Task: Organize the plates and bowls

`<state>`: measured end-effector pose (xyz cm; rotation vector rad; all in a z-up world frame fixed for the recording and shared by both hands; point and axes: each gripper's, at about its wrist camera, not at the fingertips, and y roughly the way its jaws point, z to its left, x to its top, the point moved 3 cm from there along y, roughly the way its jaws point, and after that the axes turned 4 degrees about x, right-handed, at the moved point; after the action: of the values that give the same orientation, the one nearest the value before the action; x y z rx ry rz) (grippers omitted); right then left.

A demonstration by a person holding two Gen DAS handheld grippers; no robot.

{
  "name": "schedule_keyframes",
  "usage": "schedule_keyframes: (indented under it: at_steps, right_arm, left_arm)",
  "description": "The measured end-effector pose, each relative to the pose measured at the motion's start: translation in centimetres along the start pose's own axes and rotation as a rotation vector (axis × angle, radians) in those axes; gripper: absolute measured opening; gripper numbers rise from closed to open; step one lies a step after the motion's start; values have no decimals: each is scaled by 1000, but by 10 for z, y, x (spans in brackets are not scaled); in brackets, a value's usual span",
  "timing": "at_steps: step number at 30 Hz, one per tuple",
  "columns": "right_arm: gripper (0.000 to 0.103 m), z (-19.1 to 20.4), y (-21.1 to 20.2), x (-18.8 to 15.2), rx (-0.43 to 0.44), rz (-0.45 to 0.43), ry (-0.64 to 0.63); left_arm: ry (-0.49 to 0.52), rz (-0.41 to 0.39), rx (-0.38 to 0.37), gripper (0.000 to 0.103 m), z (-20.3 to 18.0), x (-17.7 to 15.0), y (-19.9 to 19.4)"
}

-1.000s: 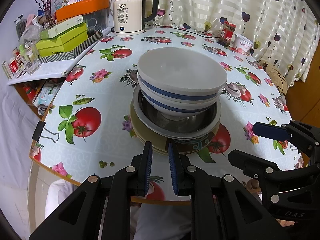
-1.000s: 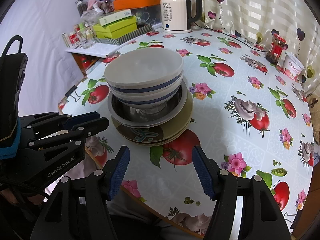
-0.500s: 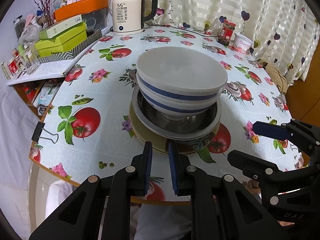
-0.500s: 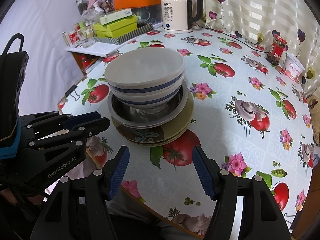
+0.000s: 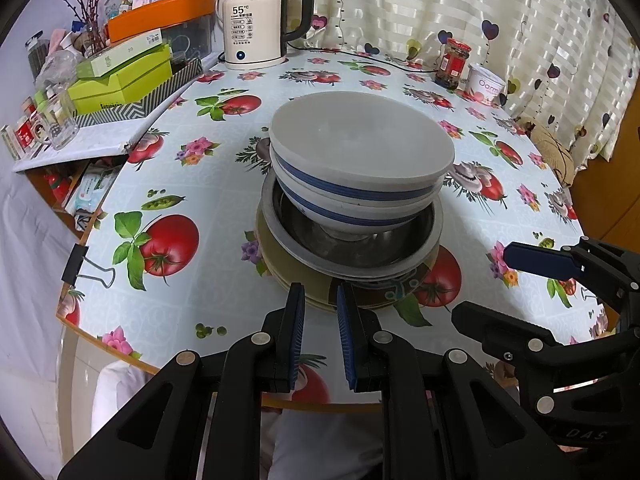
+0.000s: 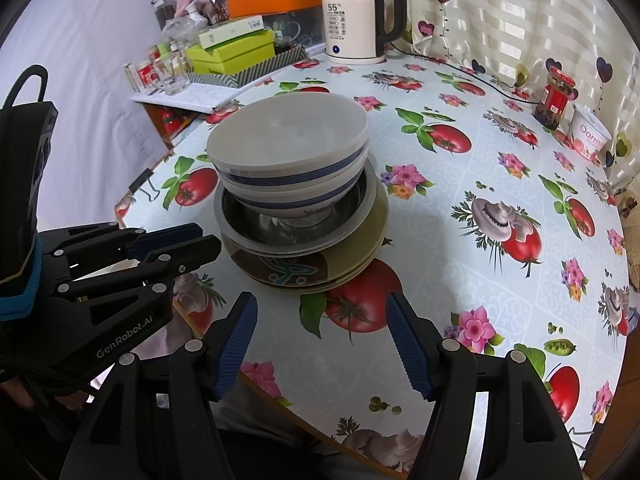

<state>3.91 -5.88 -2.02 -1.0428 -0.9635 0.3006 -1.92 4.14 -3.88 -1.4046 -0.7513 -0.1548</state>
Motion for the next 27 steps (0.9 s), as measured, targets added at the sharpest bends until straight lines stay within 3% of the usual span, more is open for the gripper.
schedule_keyframes:
  at_steps: [27]
  right_arm:
    - [68,2,0,0,0,3,0]
  left_arm:
    - [1,2,0,17,0,0,0]
